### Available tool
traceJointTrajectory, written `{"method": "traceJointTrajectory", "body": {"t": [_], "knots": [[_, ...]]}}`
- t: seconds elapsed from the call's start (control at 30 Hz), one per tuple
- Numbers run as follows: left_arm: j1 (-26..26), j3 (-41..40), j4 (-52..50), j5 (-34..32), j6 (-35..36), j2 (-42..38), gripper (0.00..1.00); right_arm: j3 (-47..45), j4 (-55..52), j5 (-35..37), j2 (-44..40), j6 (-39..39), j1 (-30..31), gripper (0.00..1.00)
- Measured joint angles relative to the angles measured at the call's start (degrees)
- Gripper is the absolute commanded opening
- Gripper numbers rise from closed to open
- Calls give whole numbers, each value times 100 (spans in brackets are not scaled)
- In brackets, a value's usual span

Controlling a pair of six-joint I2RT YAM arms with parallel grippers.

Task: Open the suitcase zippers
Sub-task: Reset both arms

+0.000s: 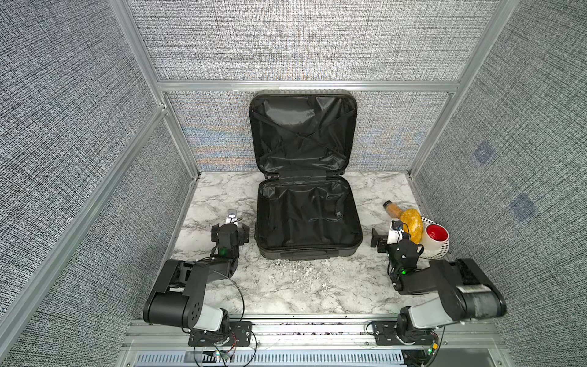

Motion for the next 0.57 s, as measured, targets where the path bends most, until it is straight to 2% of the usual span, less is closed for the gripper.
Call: {"method": "traceJointTrajectory", "body": {"t": [0.07,0.17,0.57], "knots": [[131,63,28,101,-140,24,100,310,-101,-24,-7,2,-22,98],[166,68,-24,142,-243,17,100,203,498,-20,33,46,-66,98],[173,68,-31,223,-315,17,100,468,212,-48,125,68,-63,98]]}}
